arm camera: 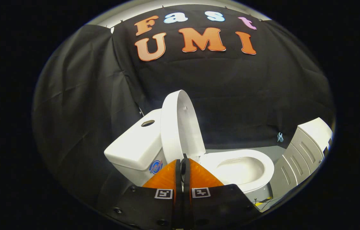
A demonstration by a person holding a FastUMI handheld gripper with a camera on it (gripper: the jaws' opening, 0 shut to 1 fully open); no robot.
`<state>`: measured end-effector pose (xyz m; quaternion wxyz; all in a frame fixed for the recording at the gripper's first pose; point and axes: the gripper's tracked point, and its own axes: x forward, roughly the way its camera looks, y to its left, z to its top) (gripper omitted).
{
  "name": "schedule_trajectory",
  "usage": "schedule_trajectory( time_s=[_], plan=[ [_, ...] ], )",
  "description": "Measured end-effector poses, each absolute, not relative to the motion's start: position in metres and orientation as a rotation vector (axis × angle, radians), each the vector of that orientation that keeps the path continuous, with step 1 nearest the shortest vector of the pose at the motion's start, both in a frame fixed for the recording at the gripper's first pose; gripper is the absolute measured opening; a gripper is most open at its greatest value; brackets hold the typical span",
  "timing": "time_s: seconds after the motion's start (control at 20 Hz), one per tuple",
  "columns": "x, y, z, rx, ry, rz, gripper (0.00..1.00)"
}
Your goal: Open the toilet lid.
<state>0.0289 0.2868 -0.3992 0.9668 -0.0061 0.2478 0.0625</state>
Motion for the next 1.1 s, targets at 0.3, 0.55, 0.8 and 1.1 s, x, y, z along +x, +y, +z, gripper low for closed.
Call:
schedule_trajectory(
  time_s=[0.3,0.55,0.8,1.1],
  plan=[
    [0.028,0.308,-0.403,-0.053,0.497,0.148,0.08],
    [0.025,0.315,-0.405,-0.060,0.497,0.145,0.08],
    [0.025,0.317,-0.407,-0.078,0.486,0.120,0.08],
    [0.023,0.316,-0.404,-0.092,0.479,0.099,0.09]
  ],
)
